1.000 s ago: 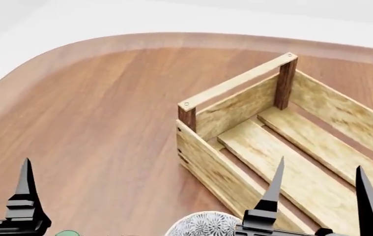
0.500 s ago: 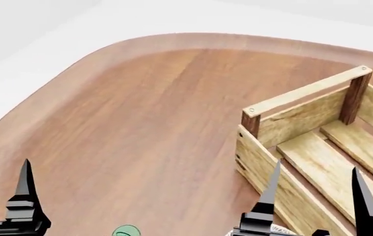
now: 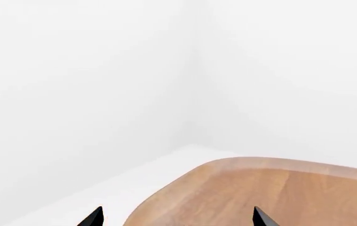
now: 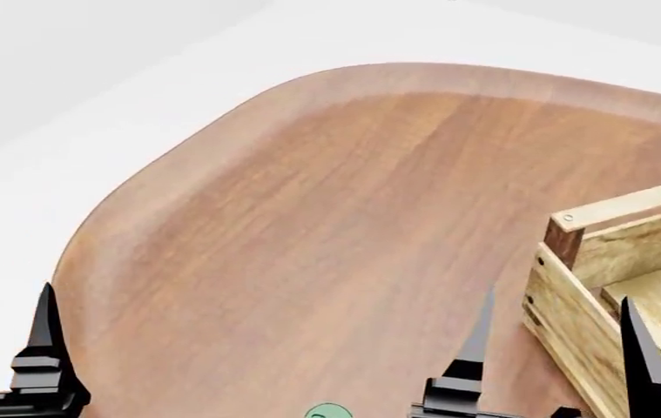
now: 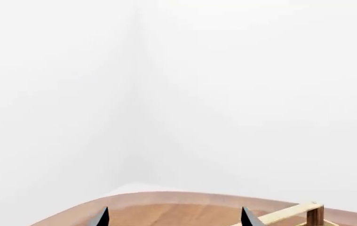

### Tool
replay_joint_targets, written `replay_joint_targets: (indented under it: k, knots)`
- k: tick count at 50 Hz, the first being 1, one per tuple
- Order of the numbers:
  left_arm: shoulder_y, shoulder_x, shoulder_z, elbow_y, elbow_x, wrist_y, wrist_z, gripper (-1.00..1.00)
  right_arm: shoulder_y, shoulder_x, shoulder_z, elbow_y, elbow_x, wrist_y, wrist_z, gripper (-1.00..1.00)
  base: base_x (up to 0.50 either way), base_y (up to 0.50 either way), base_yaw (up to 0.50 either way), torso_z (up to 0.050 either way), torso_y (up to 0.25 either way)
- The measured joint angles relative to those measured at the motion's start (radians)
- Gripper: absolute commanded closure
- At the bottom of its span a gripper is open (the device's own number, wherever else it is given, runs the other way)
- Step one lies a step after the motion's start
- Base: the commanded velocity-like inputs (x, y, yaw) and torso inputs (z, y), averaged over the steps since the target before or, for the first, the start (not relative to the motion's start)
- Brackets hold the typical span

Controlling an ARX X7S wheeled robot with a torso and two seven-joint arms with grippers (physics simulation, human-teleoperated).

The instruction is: Pick up the salad dressing and put it in the tray.

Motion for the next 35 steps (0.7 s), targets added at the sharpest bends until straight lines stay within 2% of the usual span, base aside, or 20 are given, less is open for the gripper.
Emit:
replay_joint_targets:
  k: [13, 35]
  knots:
    - [-0.002, -0.005, 0.002, -0.001, -0.008, -0.004, -0.004, -1.00, 0.009, 0.037, -0.027, -0.009, 0.031, 0.081, -0.030, -1.00, -0.01, 0.01, 0.00, 0.000, 0.000]
    - [-0.008, -0.015, 0.005, 0.001, -0.022, -0.010, -0.012, -1.00, -0.030, 0.190, -0.060, -0.099, 0.175, 0.256, -0.192, -1.00, 0.00, 0.00, 0.00, 0.000, 0.000]
